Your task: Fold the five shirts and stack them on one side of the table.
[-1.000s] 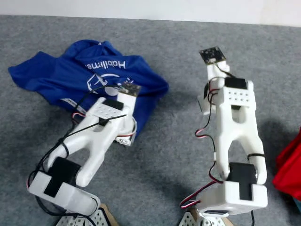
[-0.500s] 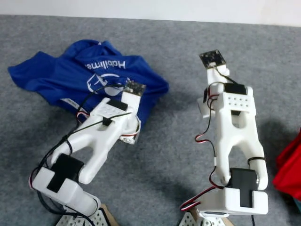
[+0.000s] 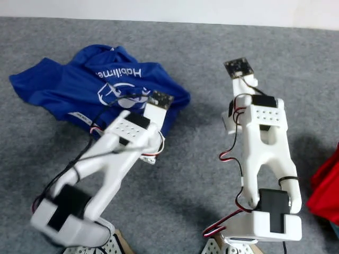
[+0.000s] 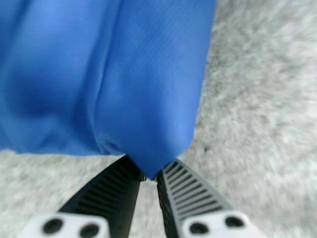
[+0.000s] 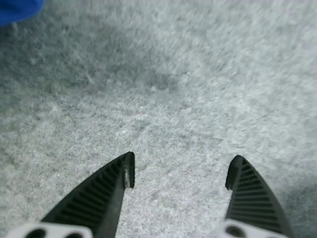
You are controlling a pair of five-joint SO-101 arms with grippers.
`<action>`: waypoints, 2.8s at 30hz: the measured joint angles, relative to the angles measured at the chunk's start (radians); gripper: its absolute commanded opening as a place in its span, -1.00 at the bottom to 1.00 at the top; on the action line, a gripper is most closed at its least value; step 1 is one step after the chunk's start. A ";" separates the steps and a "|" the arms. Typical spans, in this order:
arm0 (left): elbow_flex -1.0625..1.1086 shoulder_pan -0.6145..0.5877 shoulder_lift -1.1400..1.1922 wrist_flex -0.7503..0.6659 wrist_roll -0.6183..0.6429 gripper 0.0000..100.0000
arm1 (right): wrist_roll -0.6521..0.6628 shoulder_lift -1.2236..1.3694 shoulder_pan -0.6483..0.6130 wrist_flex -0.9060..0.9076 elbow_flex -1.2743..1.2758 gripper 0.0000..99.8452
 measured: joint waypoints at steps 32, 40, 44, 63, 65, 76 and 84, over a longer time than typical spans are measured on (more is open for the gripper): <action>0.000 -1.223 -0.245 0.133 -0.068 -0.99 | -0.456 0.219 -0.562 -0.419 0.063 -0.41; 0.000 -1.260 -0.235 0.055 -0.041 -0.99 | -0.456 0.310 -0.660 -0.431 -0.051 -0.41; 0.000 -1.264 -0.229 0.048 -0.041 -0.99 | -0.456 0.310 -0.694 -0.431 -0.071 -0.41; 0.002 -1.264 -0.229 0.044 -0.041 -0.99 | -0.459 0.310 -0.818 -0.437 -0.106 -0.41; 0.012 -1.264 -0.229 0.041 -0.041 -0.99 | -0.459 0.310 -0.822 -0.416 -0.106 -0.41; 0.063 -1.263 -0.229 -0.008 -0.041 -0.99 | -0.459 0.385 -0.804 -0.514 -0.137 -0.51; 0.063 -1.263 -0.229 -0.008 -0.041 -0.99 | -0.459 0.473 -0.729 -0.517 -0.233 -0.99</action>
